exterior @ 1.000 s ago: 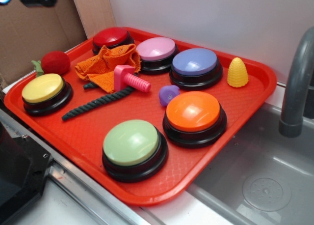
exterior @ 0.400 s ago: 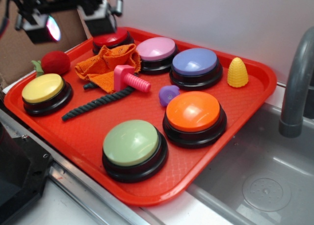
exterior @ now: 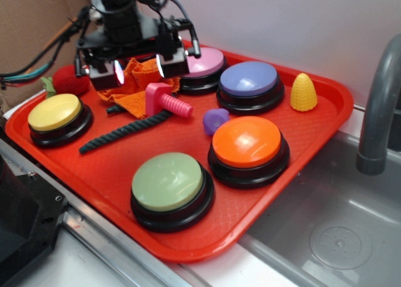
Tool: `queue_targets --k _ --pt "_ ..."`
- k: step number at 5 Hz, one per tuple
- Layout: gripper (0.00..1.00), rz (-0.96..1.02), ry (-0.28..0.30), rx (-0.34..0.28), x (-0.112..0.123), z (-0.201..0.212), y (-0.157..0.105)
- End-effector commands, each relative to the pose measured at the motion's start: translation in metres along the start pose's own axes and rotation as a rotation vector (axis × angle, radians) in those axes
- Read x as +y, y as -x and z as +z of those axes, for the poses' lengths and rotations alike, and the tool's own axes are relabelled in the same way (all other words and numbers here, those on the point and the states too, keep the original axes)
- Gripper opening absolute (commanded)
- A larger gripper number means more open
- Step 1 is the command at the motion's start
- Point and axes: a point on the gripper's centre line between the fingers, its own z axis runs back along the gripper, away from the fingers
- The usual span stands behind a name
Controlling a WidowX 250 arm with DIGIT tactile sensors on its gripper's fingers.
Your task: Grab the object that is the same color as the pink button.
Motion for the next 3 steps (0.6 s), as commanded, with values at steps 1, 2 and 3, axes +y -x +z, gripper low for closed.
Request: queue_targets --k 1,2,3 --pt "1.0 0.075 -0.029 -0.072 -0.013 -0.039 -0.032" --pt "1.0 0.096 -0.04 -0.066 -0.014 -0.055 -0.04" --pt "1.0 0.111 -0.036 -0.034 -0.011 -0.064 -0.044"
